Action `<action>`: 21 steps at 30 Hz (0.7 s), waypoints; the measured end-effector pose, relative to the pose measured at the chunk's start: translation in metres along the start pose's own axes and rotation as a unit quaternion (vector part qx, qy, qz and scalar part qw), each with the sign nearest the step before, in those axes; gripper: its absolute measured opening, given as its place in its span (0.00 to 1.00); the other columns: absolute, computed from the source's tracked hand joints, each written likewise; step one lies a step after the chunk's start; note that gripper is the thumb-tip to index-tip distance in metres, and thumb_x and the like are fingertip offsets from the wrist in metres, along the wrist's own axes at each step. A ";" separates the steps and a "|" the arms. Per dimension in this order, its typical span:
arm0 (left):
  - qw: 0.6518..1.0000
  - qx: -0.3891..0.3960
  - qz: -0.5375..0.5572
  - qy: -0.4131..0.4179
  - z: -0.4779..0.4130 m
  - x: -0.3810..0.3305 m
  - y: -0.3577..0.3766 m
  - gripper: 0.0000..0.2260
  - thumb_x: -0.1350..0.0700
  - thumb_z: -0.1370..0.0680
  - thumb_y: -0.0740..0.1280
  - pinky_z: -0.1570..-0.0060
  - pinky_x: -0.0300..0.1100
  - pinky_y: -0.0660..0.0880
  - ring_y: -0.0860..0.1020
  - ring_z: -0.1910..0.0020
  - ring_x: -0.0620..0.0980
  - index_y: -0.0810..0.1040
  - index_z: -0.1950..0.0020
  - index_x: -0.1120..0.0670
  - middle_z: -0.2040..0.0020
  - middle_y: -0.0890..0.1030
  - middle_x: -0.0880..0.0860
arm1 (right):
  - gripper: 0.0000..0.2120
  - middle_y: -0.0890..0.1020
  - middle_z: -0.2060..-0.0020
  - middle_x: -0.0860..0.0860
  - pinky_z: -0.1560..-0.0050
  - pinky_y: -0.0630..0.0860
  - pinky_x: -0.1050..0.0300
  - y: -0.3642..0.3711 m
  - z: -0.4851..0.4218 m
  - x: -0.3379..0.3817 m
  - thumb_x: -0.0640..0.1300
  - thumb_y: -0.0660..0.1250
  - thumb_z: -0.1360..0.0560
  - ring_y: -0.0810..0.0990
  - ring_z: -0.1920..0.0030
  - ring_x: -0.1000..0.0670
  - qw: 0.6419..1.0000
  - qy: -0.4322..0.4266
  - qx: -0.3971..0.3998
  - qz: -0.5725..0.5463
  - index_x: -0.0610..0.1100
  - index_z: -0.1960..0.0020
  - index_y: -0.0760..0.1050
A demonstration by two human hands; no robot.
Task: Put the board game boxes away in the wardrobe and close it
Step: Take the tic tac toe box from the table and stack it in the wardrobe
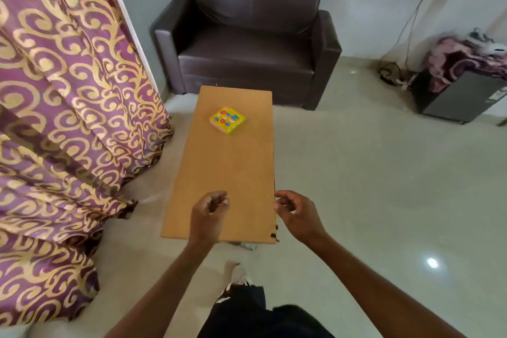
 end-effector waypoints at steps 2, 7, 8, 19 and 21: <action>1.000 -0.014 -0.010 -0.006 -0.047 -0.014 0.005 0.10 0.61 0.24 0.70 0.55 0.50 0.77 0.79 0.58 0.52 0.81 0.51 0.45 0.57 0.83 0.57 | 0.12 0.83 0.60 0.57 0.57 0.76 0.70 -0.005 -0.048 0.012 0.43 0.68 0.25 0.81 0.60 0.60 1.000 -0.002 0.011 0.006 0.48 0.42 0.80; 0.999 -0.024 -0.038 -0.017 -0.169 -0.042 0.022 0.07 0.58 0.26 0.70 0.55 0.46 0.75 0.78 0.61 0.48 0.81 0.50 0.48 0.61 0.80 0.50 | 0.11 0.83 0.62 0.56 0.60 0.75 0.71 -0.002 -0.188 0.033 0.41 0.69 0.27 0.80 0.64 0.60 0.999 -0.003 0.044 0.003 0.49 0.45 0.81; 0.998 -0.023 -0.048 -0.029 -0.202 -0.041 0.027 0.07 0.61 0.25 0.70 0.54 0.45 0.75 0.78 0.61 0.45 0.80 0.49 0.50 0.60 0.81 0.50 | 0.11 0.83 0.62 0.56 0.61 0.74 0.71 0.006 -0.228 0.033 0.41 0.69 0.27 0.80 0.65 0.60 0.998 0.000 0.055 0.004 0.49 0.46 0.81; 0.948 0.006 -0.261 -0.181 -0.492 0.034 0.064 0.19 0.56 0.26 0.71 0.42 0.48 0.75 0.79 0.44 0.55 0.76 0.36 0.55 0.41 0.80 0.54 | 0.19 0.81 0.50 0.47 0.47 0.75 0.56 0.118 -0.547 -0.026 0.40 0.70 0.29 0.81 0.50 0.48 0.969 0.134 0.203 0.031 0.47 0.38 0.78; 0.931 0.045 -0.301 -0.203 -0.538 0.051 0.076 0.24 0.53 0.27 0.70 0.37 0.49 0.73 0.76 0.37 0.58 0.74 0.32 0.56 0.35 0.77 0.57 | 0.22 0.82 0.49 0.45 0.49 0.72 0.61 0.138 -0.591 -0.041 0.39 0.70 0.29 0.81 0.48 0.45 0.959 0.145 0.240 0.051 0.45 0.35 0.76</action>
Point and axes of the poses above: each hand's wrist, its own z-axis away from the middle knuckle, its own y-axis out of the palm, x = y × z, the point moved 4 cm from there along -z, towards the middle knuckle
